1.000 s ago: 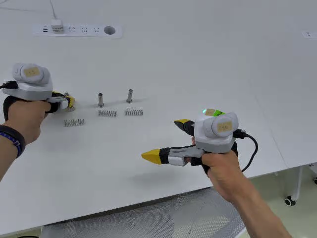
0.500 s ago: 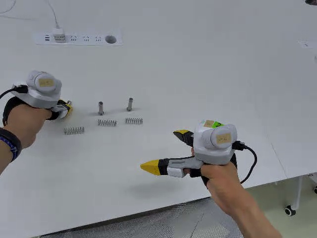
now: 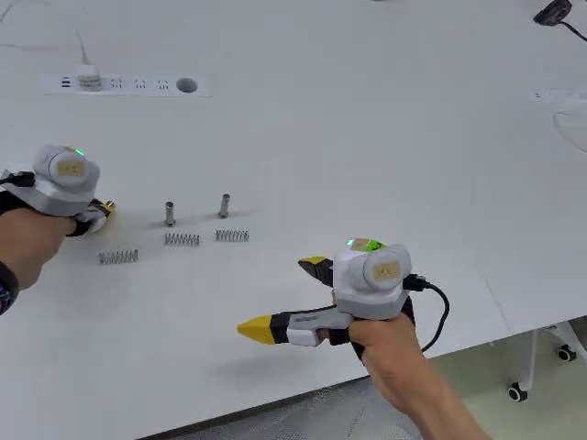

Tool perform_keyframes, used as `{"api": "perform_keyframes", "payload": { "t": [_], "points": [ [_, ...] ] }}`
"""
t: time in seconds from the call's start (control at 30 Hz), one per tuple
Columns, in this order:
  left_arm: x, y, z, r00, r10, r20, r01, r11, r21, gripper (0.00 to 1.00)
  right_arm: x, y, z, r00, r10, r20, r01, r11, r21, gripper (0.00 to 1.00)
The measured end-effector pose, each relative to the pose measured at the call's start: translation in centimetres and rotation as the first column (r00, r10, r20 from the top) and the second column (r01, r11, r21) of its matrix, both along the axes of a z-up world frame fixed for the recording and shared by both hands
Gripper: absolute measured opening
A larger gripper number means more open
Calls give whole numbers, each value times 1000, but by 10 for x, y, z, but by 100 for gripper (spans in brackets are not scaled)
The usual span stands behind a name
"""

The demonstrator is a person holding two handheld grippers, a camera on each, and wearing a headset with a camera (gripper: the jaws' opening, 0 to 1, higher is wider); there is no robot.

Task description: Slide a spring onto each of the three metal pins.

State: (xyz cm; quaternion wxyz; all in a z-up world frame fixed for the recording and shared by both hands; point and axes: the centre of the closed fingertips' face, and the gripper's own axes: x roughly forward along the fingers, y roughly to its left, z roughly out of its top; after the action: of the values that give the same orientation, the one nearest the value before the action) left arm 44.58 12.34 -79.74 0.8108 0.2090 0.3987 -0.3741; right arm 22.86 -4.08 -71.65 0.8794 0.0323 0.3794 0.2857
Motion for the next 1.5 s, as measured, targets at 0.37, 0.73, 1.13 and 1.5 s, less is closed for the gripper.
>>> {"api": "perform_keyframes", "payload": {
  "t": [0.37,0.73,1.13,1.5],
  "points": [
    [-12,-4,0,998,5,-55,-5,1000,8,7,-6,-15,0,999,-40,-2,40,999,1,91],
    [-18,-5,9,998,34,-47,-37,998,-56,7,-6,-16,-1,999,-54,7,54,999,7,91],
    [-19,5,27,994,99,-47,-104,988,-112,7,-6,-10,-1,999,-36,10,36,999,8,91],
    [-21,6,31,994,107,-34,-111,986,-128,7,-6,-9,0,999,-36,13,36,999,13,91]
  ]
}}
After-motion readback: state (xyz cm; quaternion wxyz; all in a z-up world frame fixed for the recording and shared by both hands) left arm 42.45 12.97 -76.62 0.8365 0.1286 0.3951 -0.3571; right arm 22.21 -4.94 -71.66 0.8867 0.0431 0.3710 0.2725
